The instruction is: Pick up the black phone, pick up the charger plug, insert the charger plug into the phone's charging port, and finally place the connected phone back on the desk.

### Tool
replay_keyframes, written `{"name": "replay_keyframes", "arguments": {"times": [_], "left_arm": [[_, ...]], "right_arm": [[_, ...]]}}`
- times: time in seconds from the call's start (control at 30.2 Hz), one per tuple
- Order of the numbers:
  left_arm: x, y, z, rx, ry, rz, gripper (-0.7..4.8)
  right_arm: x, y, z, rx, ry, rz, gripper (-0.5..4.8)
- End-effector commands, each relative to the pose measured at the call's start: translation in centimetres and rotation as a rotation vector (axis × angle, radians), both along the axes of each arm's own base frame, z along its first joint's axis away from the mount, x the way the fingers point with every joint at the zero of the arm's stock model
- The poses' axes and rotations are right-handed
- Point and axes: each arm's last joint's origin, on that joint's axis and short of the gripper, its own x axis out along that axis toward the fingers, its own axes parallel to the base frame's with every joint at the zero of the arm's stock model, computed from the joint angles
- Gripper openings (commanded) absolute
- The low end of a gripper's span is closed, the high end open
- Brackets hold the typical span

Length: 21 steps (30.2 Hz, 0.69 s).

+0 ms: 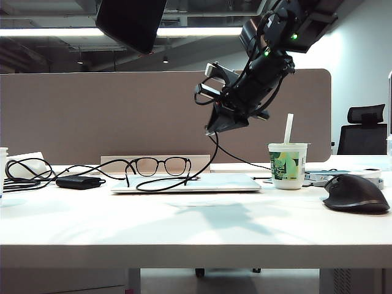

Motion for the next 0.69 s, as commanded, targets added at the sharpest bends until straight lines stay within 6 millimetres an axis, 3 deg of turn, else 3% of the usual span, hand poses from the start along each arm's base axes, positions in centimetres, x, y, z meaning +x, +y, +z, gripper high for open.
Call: {"name": "replay_keyframes", "arguments": {"times": [0.03, 0.2, 0.4, 0.69], "left_arm": [[-0.1, 0.0, 0.7, -0.022, -0.044, -0.007, -0.06], [-0.1, 0.0, 0.7, -0.024, -0.042, -0.006, -0.06], [-0.1, 0.0, 0.7, -0.024, -0.039, -0.009, -0.07], [-0.2, 0.0, 0.6, -0.021, -0.032, -0.009, -0.06]], "right_arm": [[-1.1, 0.0, 1.3, 0.0, -0.003, 0.156, -0.06], [-2.6, -0.9, 1.8, -0.219, -0.047, 0.271, -0.06], [-2.8, -1.5, 1.7, -0.52, -0.181, 0.313, -0.07], [-2.6, -1.8, 1.6, -0.728, -0.276, 0.365, -0.06]]}}
